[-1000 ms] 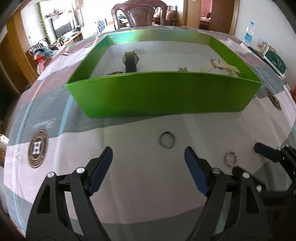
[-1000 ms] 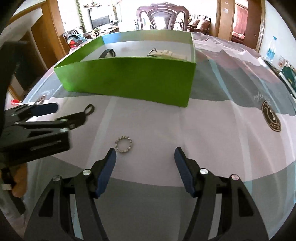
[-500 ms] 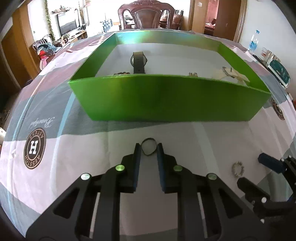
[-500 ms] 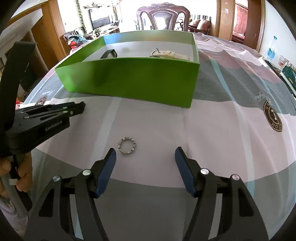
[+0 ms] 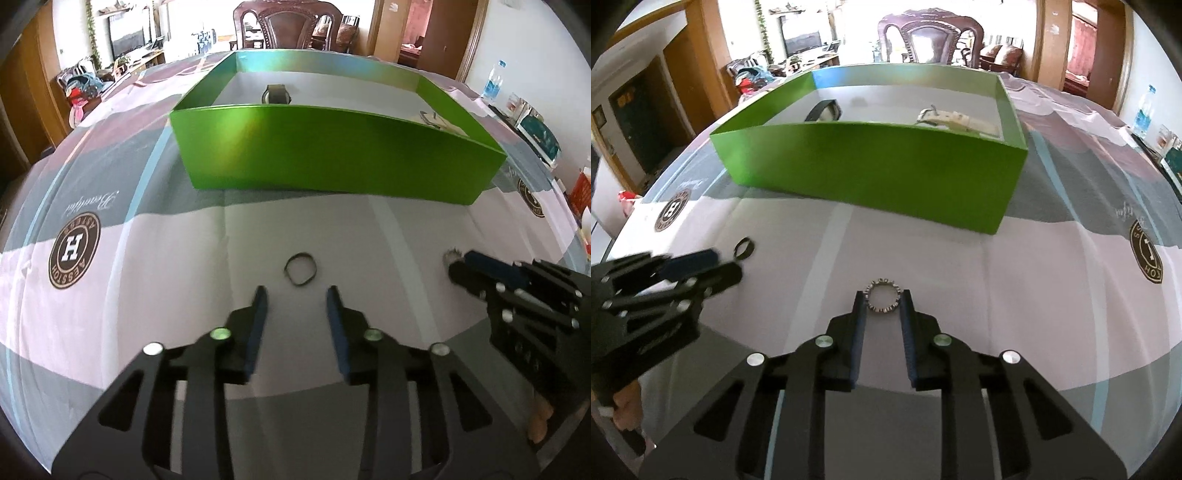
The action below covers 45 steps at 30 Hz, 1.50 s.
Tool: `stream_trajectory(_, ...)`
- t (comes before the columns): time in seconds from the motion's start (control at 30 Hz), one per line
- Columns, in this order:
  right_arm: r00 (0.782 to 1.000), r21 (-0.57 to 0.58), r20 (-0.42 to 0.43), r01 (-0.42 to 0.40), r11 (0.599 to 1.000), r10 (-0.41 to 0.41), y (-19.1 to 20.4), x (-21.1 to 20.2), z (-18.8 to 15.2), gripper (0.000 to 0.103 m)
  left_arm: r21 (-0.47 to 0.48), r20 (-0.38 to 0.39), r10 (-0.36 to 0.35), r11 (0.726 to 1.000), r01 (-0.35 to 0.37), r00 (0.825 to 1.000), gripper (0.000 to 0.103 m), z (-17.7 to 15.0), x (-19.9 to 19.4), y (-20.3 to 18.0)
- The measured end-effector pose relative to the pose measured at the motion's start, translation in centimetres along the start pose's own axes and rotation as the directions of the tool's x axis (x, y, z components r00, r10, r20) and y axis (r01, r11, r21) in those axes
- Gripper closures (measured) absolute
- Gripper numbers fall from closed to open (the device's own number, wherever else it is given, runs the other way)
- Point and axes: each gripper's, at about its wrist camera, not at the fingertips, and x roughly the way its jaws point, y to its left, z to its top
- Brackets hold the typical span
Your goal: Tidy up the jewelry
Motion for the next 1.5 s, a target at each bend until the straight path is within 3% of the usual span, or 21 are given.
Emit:
stream_trajectory(0.13,1.0,0.021,0.002,0.007,1.0,-0.007,-0.6,-0.4,0.2,0.08,-0.01,-0.004,0.003,1.0,-0.003,1.0,0.063,-0.2,-0.1,0.4)
stream_trajectory(0.3,1.0,-0.002,0.016,0.015,1.0,-0.015,-0.1,-1.0,0.3,0.061,-0.021,-0.005,0.01,1.0,-0.01,1.0,0.06,0.7,0.3,0.3)
stream_trajectory(0.63,1.0,-0.009,-0.002,0.013,1.0,-0.013,0.2,0.7,0.7,0.061,0.019,0.008,0.067,0.998,-0.067,0.998,0.06,1.8,1.4,-1.6)
stream_trajectory(0.73,1.0,-0.027,-0.005,-0.026,0.999,0.026,0.6,0.6,0.6,0.061,0.027,0.009,0.057,0.998,-0.058,0.998,0.062,1.8,1.3,-1.8)
stream_trajectory(0.83,0.999,-0.046,-0.006,-0.04,0.998,0.039,1.0,0.5,0.4,0.069,0.041,0.017,0.046,0.998,-0.046,0.999,0.071,1.6,1.3,-2.2)
stream_trajectory(1.03,0.998,-0.042,-0.011,-0.063,0.997,0.062,1.0,0.2,0.1,0.069,0.069,0.027,0.021,0.997,-0.023,0.999,0.073,0.9,0.8,-2.7)
stream_trajectory(1.23,0.997,-0.015,-0.027,-0.078,0.997,0.078,0.2,-0.5,-0.6,0.066,0.064,0.012,-0.008,0.998,0.007,1.0,0.073,-0.5,-0.2,-2.4)
stream_trajectory(1.3,0.998,-0.018,-0.024,-0.059,0.998,0.058,0.1,-0.6,-0.8,0.06,0.057,0.013,-0.004,0.998,0.003,1.0,0.068,-0.5,-0.2,-2.1)
stream_trajectory(1.5,1.0,-0.041,-0.012,-0.007,0.999,0.007,0.9,-0.2,-0.7,0.059,0.036,0.019,0.005,0.999,-0.006,1.0,0.061,-0.1,0.2,-1.5)
